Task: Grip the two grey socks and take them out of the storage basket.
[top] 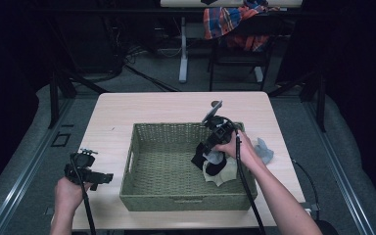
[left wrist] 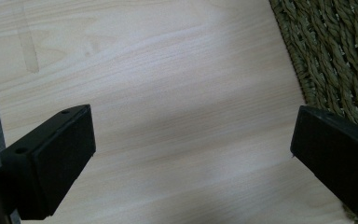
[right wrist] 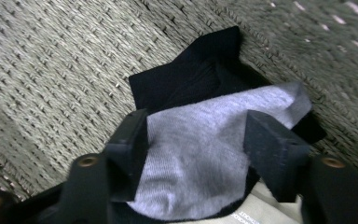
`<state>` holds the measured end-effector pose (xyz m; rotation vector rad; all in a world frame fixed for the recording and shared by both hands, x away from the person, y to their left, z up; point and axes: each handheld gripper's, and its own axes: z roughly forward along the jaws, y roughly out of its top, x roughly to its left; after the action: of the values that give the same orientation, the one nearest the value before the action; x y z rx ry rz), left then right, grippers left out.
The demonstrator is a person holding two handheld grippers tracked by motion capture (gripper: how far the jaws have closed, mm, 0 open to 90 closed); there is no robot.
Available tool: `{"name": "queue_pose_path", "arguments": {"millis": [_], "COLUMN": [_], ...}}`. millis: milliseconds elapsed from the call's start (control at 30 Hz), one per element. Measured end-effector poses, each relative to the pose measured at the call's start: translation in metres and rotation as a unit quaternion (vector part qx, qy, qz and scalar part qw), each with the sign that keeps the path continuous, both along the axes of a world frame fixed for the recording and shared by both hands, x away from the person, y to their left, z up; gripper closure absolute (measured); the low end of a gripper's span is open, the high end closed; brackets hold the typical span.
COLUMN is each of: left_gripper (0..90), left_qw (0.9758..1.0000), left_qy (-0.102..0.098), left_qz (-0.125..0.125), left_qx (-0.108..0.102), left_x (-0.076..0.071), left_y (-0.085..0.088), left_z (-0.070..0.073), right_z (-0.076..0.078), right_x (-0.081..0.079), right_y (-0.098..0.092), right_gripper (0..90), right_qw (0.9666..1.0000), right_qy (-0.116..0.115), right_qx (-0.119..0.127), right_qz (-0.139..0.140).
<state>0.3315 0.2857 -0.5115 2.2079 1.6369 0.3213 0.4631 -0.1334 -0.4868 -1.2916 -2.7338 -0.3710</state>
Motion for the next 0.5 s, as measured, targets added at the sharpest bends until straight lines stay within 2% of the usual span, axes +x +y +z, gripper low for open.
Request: {"name": "queue_pose_path", "arguments": {"millis": [100,167,233,267,300,333,467,500], "left_gripper": [0.2,0.2,0.2,0.2,0.2,0.2,0.2,0.2], "left_qw": [1.0000,1.0000,1.0000,1.0000,1.0000,1.0000,1.0000,1.0000], "left_qy": [-0.001,-0.001,0.001,0.001,0.001,0.001,0.000,0.000], "left_qz": [0.002,0.002,0.001,0.001,0.001,0.001,0.002,0.002], "left_qx": [0.000,0.000,0.001,0.001,0.001,0.002,0.001,0.001], "left_x": [0.000,0.000,0.000,0.000,0.000,0.000,0.000,0.000], "left_y": [0.001,0.001,0.000,0.000,0.000,0.000,0.001,0.001], "left_z": [0.000,0.000,0.000,0.000,0.000,0.000,0.000,0.000], "right_z": [-0.005,-0.006,-0.004,-0.004,-0.006,-0.003,0.004,0.005], "right_x": [-0.001,-0.002,-0.001,-0.001,-0.003,-0.002,-0.005,-0.007], "right_y": [0.003,0.003,0.002,0.002,0.001,0.000,-0.005,-0.005], "right_gripper": [61.7,70.4,78.0,80.9,82.7,84.1,85.2,85.3], "right_qw": [1.0000,0.9999,0.9998,0.9998,0.9999,0.9998,1.0000,0.9998], "right_qy": [0.002,-0.003,0.006,0.007,0.000,0.008,-0.002,-0.008], "right_qx": [-0.008,-0.002,-0.017,-0.017,-0.005,-0.015,-0.003,0.011], "right_qz": [-0.005,-0.014,-0.004,-0.003,-0.012,-0.002,-0.001,-0.013]}}
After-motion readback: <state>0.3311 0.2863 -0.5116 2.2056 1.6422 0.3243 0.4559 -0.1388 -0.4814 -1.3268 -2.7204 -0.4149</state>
